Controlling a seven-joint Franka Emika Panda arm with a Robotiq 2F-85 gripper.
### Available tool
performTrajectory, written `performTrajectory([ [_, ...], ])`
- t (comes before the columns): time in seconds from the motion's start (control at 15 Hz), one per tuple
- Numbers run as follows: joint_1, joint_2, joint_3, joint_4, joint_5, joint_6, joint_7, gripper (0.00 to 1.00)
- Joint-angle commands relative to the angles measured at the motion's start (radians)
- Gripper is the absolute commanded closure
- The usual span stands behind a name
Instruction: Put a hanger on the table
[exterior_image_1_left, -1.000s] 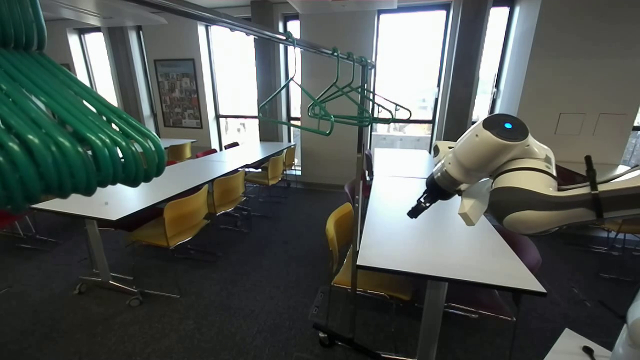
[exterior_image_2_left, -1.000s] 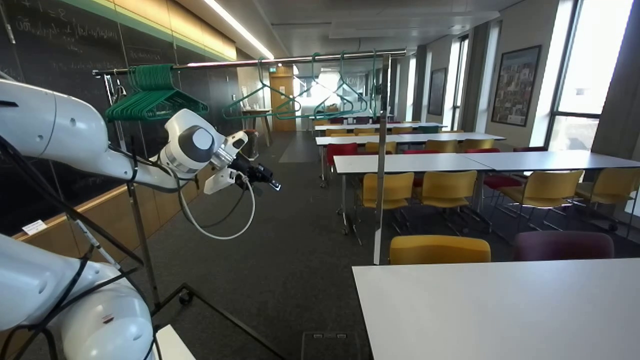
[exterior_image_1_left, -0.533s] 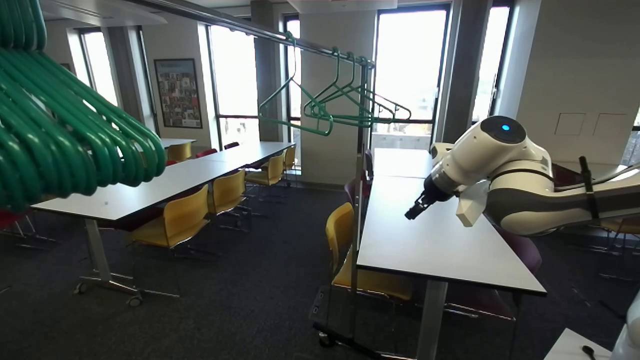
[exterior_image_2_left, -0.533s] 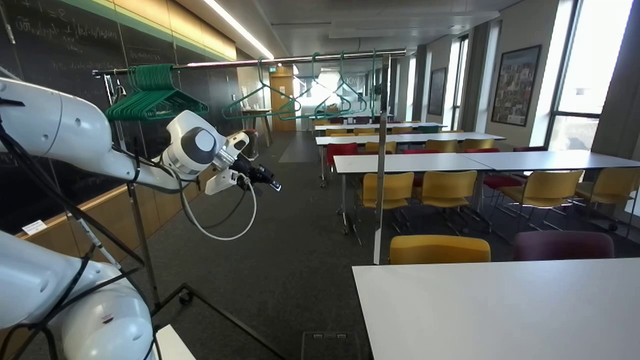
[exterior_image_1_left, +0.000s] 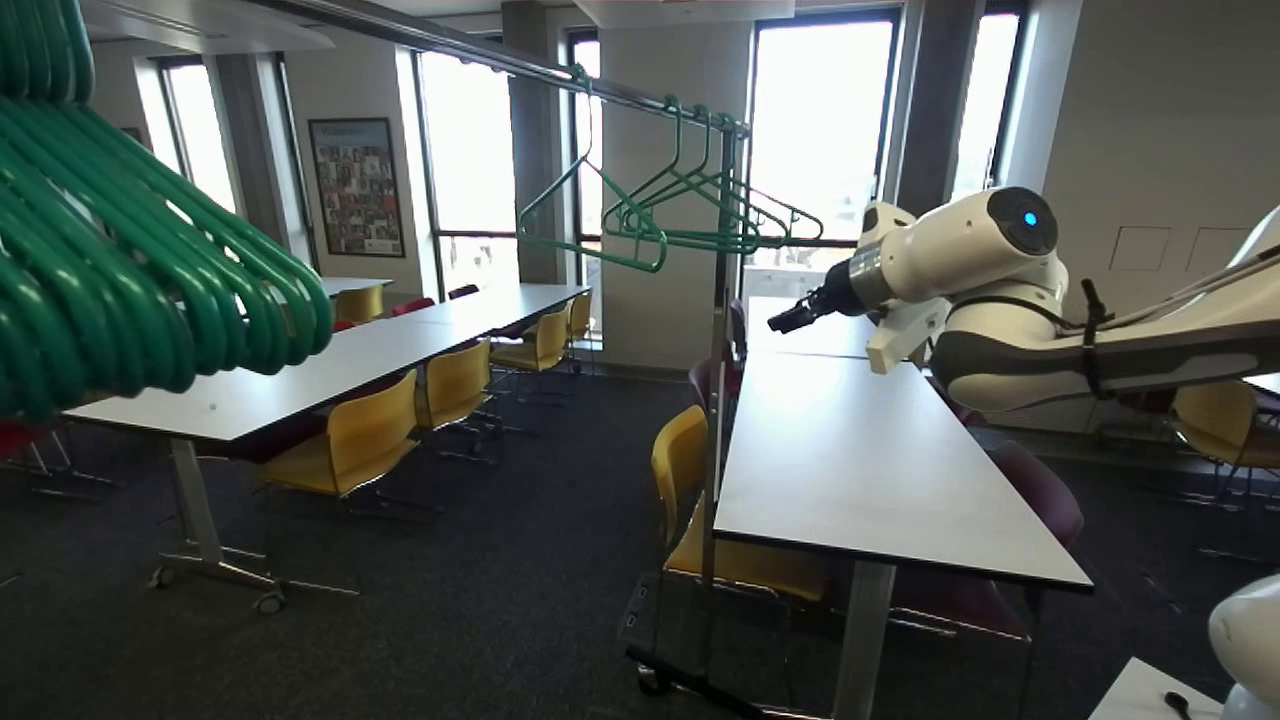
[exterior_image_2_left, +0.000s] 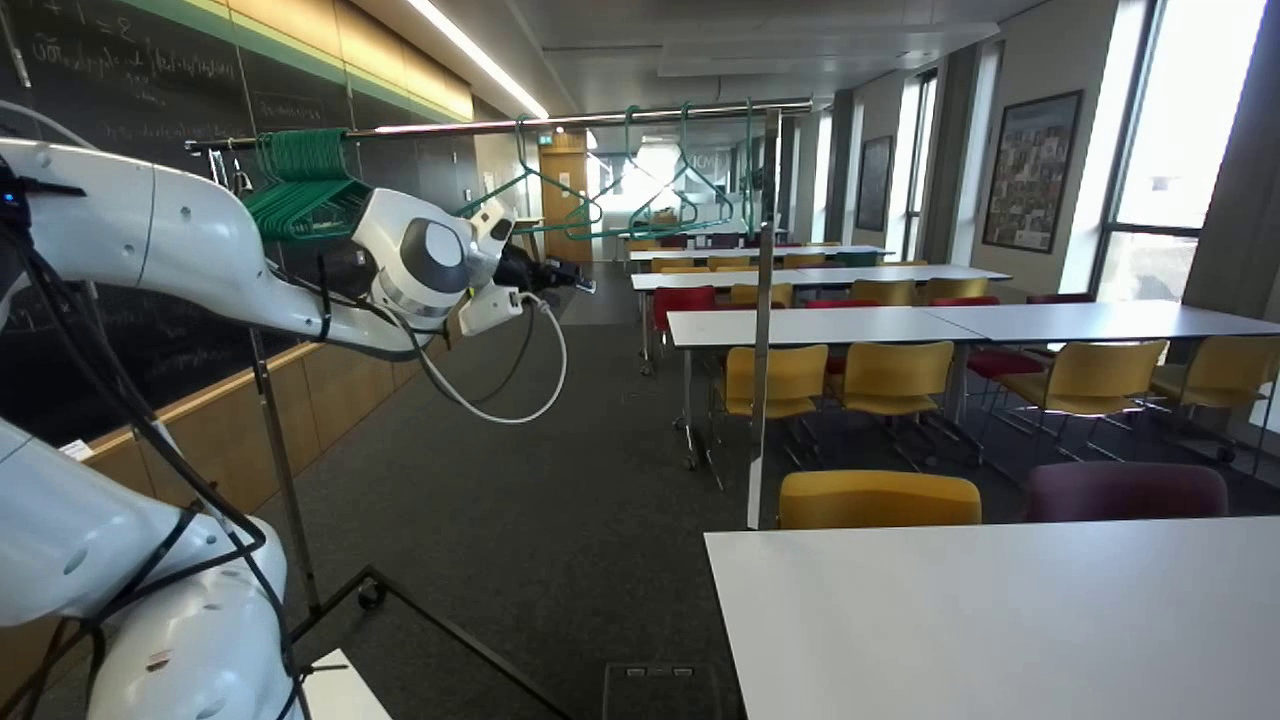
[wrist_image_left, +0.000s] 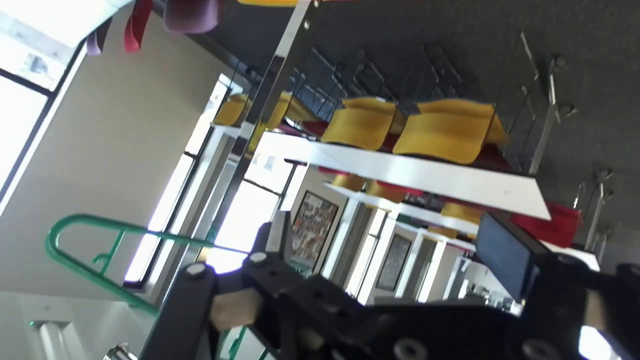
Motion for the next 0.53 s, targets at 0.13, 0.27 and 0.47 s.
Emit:
performTrajectory([
  [0.13, -0.388, -0.032, 0.256, 0.147, -0.041, 0.251, 0.193, 0.0],
  [0.27, -0.505, -0.07, 0.343, 0.17, -0.004, 0.307, 0.238, 0.0],
  [0.47, -0.631, -0.122, 0.437, 0.187, 0.047, 0.352, 0.296, 0.0],
])
